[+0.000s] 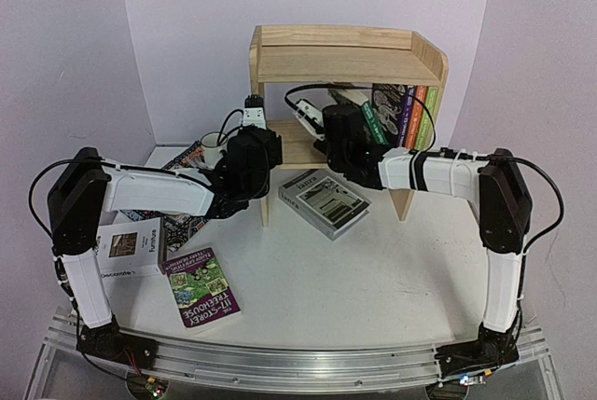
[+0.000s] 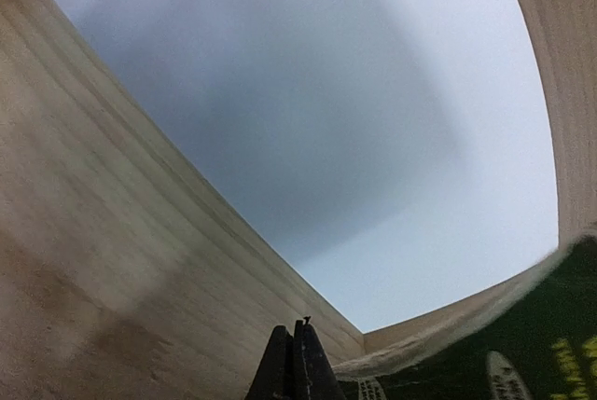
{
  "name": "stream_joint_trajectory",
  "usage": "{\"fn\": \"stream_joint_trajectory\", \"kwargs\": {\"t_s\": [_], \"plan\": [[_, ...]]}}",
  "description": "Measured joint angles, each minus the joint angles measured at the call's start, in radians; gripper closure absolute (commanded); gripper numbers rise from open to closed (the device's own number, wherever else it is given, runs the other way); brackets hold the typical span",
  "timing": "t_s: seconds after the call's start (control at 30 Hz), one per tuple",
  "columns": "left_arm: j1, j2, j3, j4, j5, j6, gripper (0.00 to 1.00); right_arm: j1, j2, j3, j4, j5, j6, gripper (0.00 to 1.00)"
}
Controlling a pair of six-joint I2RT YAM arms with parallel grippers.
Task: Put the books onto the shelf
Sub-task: Adjust the book on the shelf.
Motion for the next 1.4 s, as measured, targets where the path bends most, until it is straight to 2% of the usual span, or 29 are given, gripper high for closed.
{"fn": "stream_joint_trajectory", "kwargs": {"t_s": [0.4,0.57,0.77,1.1,1.4], "plan": [[0.0,-0.005,-0.006,0.0,-0.002,-0.002,0.93,-0.034,0.0,0.03,0.02,0.088,-0.067,1.0],[0.0,-0.005,-0.006,0.0,-0.001,-0.002,0.93,-0.077,0.0,0.059,0.04,0.145,-0.051,1.0],[0.0,-0.005,-0.006,0.0,-0.001,-0.002,0.93,-0.096,0.0,0.06,0.043,0.146,-0.019,1.0],[0.0,-0.005,-0.006,0.0,-0.001,-0.002,0.93,-0.08,-0.12,-0.047,-0.047,-0.023,0.067,1.0],[0.0,-0.005,-0.006,0.0,-0.001,-0.002,0.93,-0.047,-0.126,-0.051,-0.093,-0.098,0.077,1.0]]}}
